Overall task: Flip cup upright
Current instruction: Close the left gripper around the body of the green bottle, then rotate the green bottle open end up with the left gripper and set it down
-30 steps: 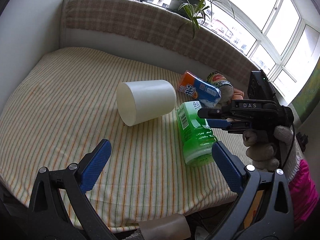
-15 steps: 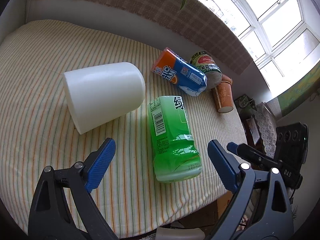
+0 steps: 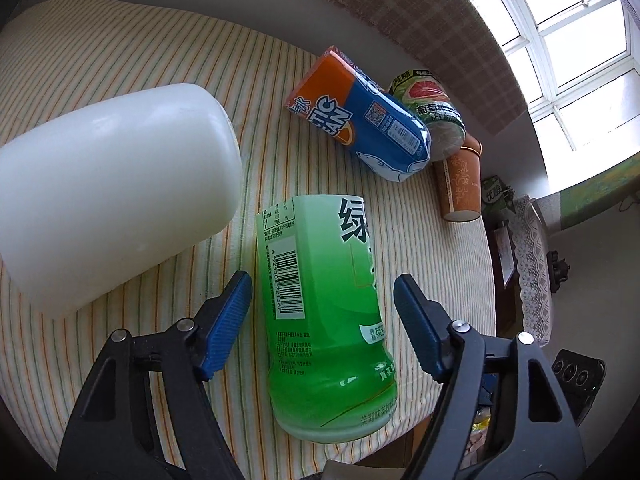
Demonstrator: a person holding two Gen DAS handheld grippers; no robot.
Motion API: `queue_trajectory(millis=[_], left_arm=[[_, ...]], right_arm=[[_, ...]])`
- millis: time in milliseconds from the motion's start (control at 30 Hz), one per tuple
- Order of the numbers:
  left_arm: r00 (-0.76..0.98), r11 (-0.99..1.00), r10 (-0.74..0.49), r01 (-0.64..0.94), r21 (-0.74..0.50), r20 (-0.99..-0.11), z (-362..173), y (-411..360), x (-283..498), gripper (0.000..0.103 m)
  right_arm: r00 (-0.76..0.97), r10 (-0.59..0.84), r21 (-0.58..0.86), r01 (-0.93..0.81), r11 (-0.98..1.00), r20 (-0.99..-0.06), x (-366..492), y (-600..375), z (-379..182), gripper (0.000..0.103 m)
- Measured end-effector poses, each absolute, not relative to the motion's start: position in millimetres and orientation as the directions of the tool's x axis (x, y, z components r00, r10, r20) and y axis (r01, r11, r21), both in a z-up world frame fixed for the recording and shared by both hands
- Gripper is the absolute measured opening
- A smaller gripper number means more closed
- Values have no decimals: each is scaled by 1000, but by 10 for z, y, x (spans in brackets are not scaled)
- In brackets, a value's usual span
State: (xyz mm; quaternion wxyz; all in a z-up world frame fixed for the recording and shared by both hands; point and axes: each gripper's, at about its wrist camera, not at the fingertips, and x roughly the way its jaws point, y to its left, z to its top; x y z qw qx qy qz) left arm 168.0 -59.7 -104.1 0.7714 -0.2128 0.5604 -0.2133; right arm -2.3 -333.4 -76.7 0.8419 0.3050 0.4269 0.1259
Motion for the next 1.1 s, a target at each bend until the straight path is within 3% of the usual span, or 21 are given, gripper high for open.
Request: queue_trajectory(millis=[133, 300, 767, 1100], left_arm=[[268, 822, -563, 88, -562, -782, -1099, -655, 1693, 62], [298, 831, -552, 124, -541, -779, -1015, -725, 1623, 58], [532, 892, -453, 277, -358, -716, -535, -869, 1151, 57], [623, 911, -407, 328, -249, -668, -472, -1056, 1011, 57]], right_arm=[[606, 472, 615, 36, 788, -640, 2, -3296, -763, 61], [603, 477, 615, 29, 788, -639, 35, -3265, -754, 61], [600, 463, 600, 36, 799, -652, 63, -3250, -784, 61], [613, 434, 575, 42, 817, -660, 58, -3250, -769, 61]])
